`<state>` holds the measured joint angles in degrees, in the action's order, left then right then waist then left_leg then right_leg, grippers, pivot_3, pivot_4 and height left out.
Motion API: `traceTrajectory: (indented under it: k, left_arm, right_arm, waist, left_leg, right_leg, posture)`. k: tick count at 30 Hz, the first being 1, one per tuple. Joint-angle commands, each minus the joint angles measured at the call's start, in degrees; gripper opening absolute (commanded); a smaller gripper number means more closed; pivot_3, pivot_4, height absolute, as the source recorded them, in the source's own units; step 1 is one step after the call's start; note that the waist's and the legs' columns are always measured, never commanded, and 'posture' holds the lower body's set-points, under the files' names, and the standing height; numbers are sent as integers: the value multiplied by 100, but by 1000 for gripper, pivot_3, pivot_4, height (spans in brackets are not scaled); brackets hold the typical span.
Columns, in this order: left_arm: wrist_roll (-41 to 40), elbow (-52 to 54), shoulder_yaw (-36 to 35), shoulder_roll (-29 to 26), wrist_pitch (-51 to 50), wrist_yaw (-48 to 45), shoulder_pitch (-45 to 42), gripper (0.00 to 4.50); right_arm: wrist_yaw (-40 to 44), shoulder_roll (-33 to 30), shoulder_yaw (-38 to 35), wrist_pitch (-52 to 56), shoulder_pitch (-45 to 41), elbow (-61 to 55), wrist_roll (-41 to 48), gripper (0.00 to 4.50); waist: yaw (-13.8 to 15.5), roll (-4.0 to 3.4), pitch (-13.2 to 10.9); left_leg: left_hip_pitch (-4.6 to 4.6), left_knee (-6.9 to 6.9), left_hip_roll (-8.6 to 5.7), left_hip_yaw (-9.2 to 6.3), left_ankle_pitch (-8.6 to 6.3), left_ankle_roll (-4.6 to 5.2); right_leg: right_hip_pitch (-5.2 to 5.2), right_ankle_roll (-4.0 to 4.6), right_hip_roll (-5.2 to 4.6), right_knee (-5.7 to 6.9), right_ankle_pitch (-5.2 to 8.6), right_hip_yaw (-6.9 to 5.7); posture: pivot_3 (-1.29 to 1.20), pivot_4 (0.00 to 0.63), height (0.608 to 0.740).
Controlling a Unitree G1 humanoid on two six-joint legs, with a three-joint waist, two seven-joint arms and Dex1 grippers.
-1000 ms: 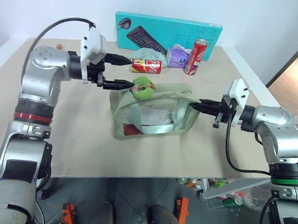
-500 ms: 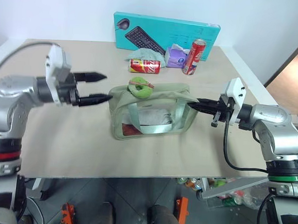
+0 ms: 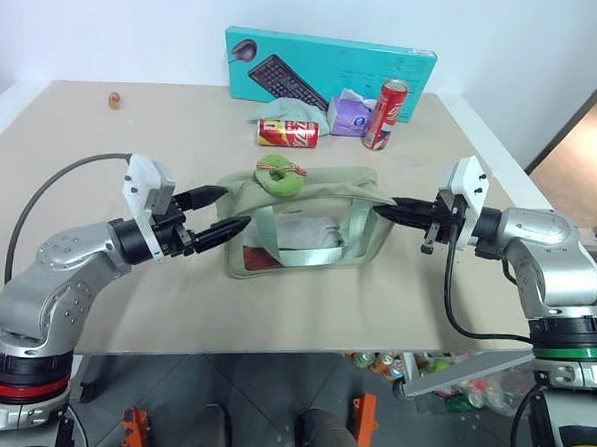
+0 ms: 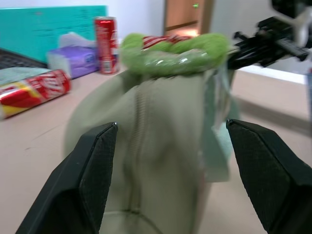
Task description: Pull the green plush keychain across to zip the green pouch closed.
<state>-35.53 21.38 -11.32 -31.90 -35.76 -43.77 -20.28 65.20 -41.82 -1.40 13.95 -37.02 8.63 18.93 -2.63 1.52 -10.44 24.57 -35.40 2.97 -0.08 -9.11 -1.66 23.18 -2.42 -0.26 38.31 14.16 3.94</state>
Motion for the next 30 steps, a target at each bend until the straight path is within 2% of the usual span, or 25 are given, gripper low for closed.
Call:
traceTrajectory:
  k: [1,7,17,24,30]
  left_arm:
    - [61,148,54,-24,212,49,85,2153]
    - [63,90,164,-120,248,-54,100,182]
    - [93,-112,269,-217,351,-270,-56,86]
    - [-26,-299,296,-455,274,-731,-228,0]
    - [20,-503,448,-569,308,-1092,-387,0]
  right_arm:
    - [55,-89,-81,-27,-85,-84,24,0]
    - [55,-122,-114,-29,-57,-102,21,0]
    - [113,-198,-186,283,10,-225,212,0]
    - [305,-365,-235,415,-55,-432,375,2352]
    - [80,-422,-268,759,-589,-994,521,4458]
  waist:
    - [-2,0,0]
    - [-2,0,0]
    - [0,0,0]
    - [-1,0,0]
    - [-1,-1,-1]
  left_leg:
    - [0,0,0,3,0,0]
    - [-1,0,0,4,0,0]
    - [0,0,0,4,0,-1]
    - [1,2,0,6,-1,0]
    - [6,2,0,9,-1,-1]
  right_leg:
    - [1,0,0,0,0,2]
    - [2,0,0,0,0,3]
    - [2,-1,-1,-1,1,3]
    - [5,0,-1,-2,2,4]
    - [13,-1,-1,-2,2,7]
  posture:
    - [0,150,740]
    - [0,150,740]
    - [0,150,740]
    - [0,150,740]
    - [0,150,740]
